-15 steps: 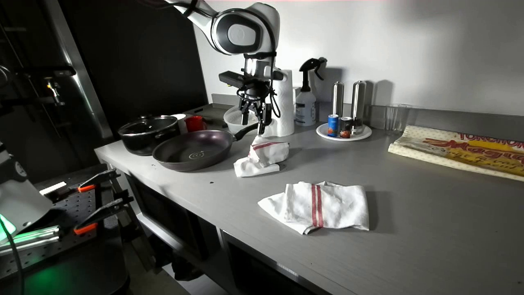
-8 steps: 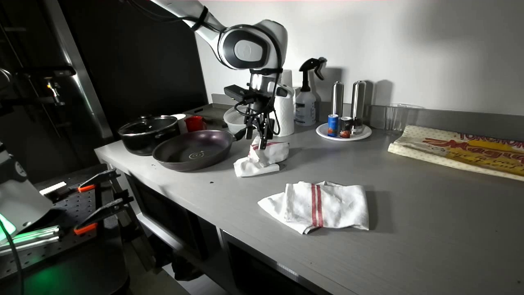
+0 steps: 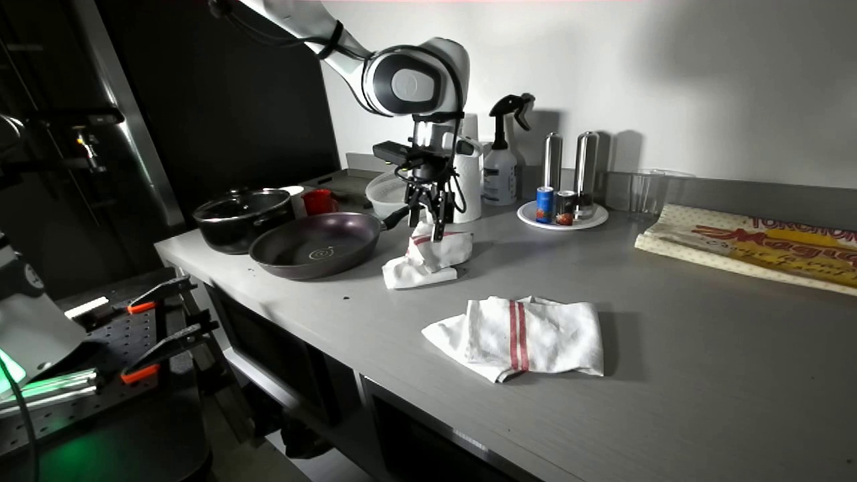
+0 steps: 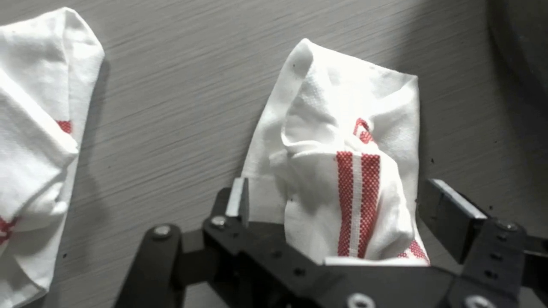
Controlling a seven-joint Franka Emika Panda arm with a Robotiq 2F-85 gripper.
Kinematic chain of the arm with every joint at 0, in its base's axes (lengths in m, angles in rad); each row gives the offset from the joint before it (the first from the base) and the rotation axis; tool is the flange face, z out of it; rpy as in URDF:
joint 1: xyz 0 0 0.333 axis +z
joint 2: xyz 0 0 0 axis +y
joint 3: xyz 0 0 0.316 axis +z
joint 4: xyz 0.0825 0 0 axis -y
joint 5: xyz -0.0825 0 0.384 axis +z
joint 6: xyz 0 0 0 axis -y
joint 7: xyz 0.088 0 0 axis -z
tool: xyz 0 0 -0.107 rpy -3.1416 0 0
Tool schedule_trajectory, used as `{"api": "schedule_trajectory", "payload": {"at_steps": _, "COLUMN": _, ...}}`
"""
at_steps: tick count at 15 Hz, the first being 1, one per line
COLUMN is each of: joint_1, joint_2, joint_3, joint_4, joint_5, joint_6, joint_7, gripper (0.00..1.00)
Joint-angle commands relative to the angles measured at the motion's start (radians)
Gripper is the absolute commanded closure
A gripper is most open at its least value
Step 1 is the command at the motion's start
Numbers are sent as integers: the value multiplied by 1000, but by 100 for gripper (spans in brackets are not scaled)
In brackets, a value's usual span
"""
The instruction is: Wipe the pan with the towel closest to the pan
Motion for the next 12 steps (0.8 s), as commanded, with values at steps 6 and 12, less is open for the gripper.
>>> {"api": "schedule_trajectory", "payload": {"at_steps": 6, "joint_1": 15, "joint_2": 116, "joint_3": 8, "joint_4": 168, "joint_5": -45, "joint_6": -103, "joint_7": 25, "gripper": 0}}
{"api": "schedule_trajectory", "payload": {"at_steps": 12, "joint_1": 28, "joint_2": 167, "joint_3": 2, "joint_4": 221, "joint_5": -61, "joint_6": -134, "joint_7": 37, "gripper": 0}}
